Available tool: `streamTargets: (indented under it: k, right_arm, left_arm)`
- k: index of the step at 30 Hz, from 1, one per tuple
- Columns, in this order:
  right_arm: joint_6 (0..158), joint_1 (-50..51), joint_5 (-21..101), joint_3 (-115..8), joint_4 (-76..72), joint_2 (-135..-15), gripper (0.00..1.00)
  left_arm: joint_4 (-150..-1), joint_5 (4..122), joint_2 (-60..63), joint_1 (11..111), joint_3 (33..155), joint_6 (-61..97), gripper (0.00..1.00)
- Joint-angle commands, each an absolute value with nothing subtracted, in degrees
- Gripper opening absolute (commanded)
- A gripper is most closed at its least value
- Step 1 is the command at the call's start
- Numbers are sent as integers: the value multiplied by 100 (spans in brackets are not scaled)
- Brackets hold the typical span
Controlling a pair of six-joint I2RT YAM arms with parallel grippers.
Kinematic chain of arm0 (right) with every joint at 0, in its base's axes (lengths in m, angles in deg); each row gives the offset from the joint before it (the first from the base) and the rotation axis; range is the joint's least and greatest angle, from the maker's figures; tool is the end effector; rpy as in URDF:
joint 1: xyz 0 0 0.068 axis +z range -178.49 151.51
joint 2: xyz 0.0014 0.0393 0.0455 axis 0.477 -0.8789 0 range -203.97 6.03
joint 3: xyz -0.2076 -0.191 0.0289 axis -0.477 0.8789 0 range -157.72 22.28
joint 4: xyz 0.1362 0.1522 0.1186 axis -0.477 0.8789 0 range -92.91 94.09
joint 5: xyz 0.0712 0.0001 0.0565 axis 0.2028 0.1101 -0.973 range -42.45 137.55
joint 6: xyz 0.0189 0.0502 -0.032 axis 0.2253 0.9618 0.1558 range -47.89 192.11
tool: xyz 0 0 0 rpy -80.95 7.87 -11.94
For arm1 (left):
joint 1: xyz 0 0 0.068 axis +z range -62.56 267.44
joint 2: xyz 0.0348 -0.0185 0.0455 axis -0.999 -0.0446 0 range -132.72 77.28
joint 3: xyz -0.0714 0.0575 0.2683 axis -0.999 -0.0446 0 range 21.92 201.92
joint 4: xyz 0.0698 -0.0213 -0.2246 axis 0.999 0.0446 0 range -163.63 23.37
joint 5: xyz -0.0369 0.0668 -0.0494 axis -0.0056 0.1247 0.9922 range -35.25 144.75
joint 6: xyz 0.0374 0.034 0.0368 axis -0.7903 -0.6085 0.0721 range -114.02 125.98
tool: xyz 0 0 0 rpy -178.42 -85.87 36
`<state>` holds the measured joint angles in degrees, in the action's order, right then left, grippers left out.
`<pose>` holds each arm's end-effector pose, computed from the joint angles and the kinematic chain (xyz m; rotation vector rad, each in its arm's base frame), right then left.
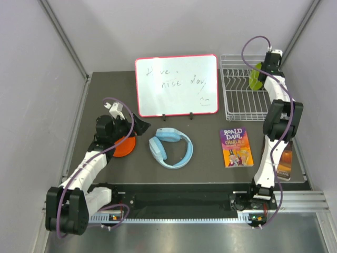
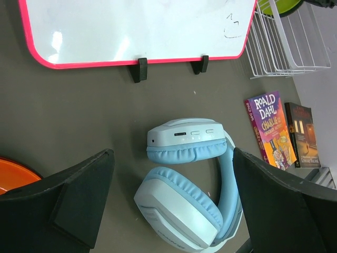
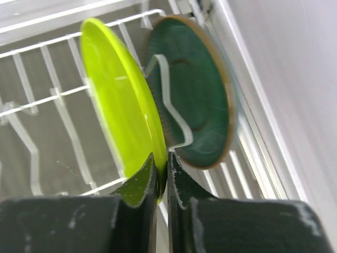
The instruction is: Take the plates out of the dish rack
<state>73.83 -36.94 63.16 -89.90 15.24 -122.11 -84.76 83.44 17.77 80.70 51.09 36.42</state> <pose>0.5075 -0.0884 0.2606 0.3477 2.1354 -0.3625 0.2039 -0.0470 0.2541 -0.0533 1.9686 -0.9084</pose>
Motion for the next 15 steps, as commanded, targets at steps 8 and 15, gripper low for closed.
streamTargets:
  k: [8, 15]
  right_arm:
    - [7326, -3517, 7081, -8602, 632, -11422, 0]
    - [6114, -2929, 8787, -7748, -993, -10560, 0]
  left_arm:
    - [-8822, 8262, 1769, 8050, 5163, 3534, 99]
    - [-8664, 8059, 1909, 8041, 5180, 3499, 99]
